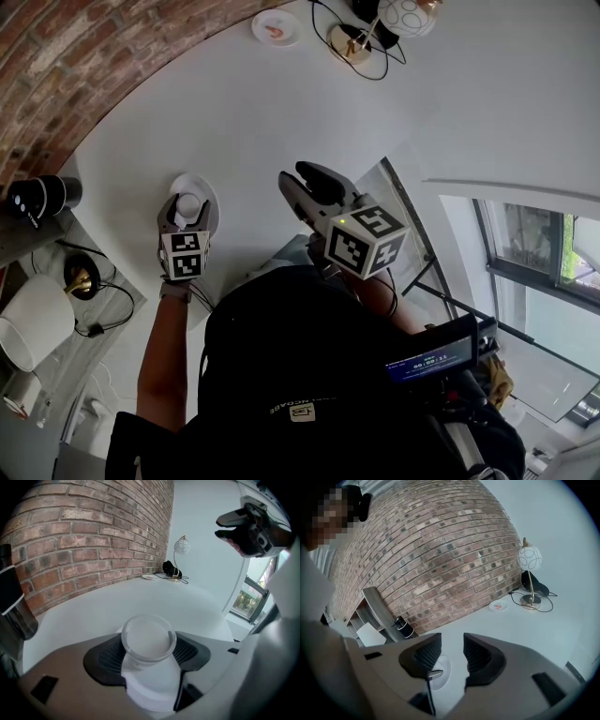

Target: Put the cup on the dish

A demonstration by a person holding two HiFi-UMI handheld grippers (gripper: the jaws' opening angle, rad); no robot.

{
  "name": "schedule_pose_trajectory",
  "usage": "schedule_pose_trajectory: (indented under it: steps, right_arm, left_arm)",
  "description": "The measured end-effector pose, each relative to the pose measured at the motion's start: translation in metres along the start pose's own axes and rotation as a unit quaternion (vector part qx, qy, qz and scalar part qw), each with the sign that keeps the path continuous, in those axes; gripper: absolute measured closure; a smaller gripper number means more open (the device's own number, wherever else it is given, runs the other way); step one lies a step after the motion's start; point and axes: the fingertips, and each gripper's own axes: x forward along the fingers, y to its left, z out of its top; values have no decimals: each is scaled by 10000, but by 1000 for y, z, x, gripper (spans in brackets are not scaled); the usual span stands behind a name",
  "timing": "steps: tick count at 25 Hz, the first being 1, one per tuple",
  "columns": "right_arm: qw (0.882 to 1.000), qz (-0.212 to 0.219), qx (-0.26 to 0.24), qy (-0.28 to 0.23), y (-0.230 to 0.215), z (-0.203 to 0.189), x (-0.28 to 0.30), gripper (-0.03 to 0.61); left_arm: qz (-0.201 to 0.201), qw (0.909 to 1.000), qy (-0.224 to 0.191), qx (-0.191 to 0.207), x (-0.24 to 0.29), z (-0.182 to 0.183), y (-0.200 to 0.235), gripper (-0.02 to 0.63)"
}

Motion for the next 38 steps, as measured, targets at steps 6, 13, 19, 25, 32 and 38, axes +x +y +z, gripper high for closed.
schedule_pose_trajectory:
  steps: [6,13,19,25,32,38]
  right_arm:
    - [10000,23,20,-33,0,0,-2,431]
    - [9999,64,52,-97,-1,0,-8,431]
    - [9998,124,79,-161,-1,-1,-13,431]
    - [9996,173,79,-198,-1,-2,-19,431]
    - [9994,239,71,-234,-1,-3,-24,431]
    - [9991,331,54,-272,1,-3,-28,431]
  left_arm:
    - [-134,9999,42,-54,1,-2,-4,293]
    - [-16,10000,-67,13,-7,6,-5,291]
    - [11,10000,-3,-59,-14,7,-7,291]
    - [64,9999,-35,-151,-18,9,-11,253]
    - [285,9994,-57,-176,-23,10,-9,213]
    - [440,9988,-113,-163,-35,15,-11,213]
